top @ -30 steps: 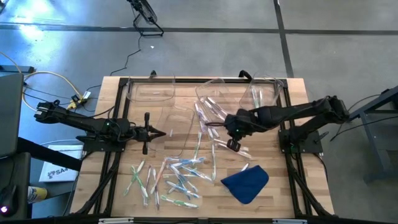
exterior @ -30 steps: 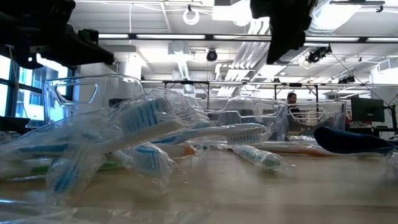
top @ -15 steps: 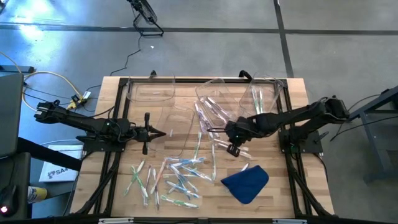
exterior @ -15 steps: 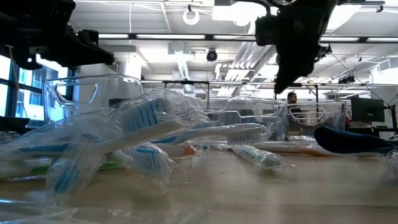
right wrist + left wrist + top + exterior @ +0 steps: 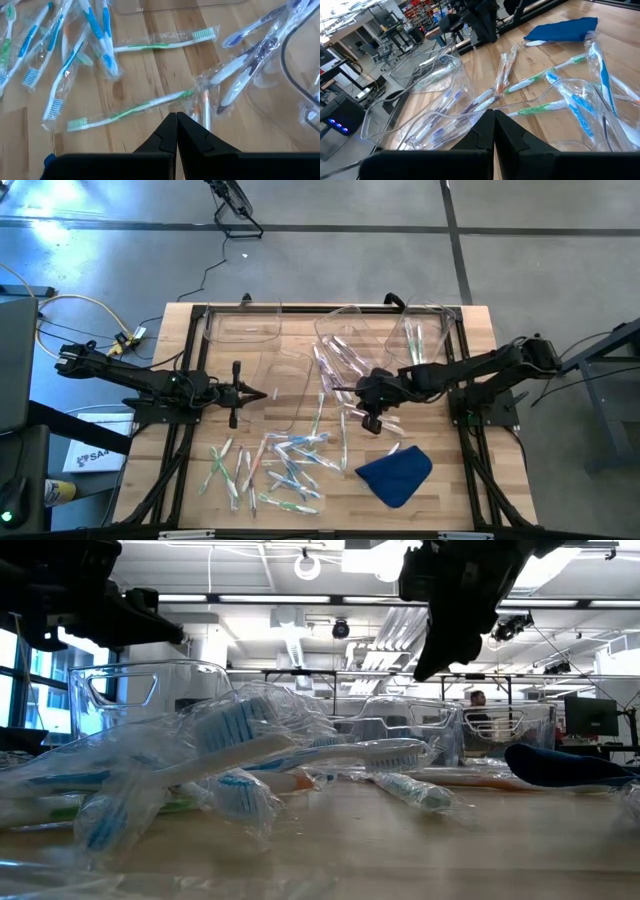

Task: Pick & Place Toothbrushes
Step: Put the orange toothbrush into the top left transparent bin

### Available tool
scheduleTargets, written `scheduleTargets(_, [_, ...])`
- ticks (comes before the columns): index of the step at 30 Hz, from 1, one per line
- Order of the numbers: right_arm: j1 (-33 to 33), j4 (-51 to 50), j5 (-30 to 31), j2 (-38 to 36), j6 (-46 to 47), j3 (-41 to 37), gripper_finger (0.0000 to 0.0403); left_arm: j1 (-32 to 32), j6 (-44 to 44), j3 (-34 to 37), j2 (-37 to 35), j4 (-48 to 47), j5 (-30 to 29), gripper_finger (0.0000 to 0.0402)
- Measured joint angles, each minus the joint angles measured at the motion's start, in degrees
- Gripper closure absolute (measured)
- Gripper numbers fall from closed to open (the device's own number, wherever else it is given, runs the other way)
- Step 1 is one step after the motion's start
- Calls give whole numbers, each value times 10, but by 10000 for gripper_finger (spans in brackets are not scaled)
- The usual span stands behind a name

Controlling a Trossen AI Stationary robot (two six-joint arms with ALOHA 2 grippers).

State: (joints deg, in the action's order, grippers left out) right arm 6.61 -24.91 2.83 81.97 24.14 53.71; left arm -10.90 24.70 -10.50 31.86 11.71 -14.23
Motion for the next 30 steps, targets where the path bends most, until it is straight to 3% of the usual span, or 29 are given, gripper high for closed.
scheduleTargets(7, [-2,6,9,0,8,0,401,0,-5,0,0,-16,0,402])
scheduleTargets(12, [-2,-55,47,0,139,0,400,0,-12,0,0,-16,0,402])
scheduleTargets(19, [34,-193,47,0,267,0,400,0,-11,0,0,-12,0,402])
scheduleTargets(30, [54,-217,50,0,251,0,396,0,-10,0,0,-12,0,402])
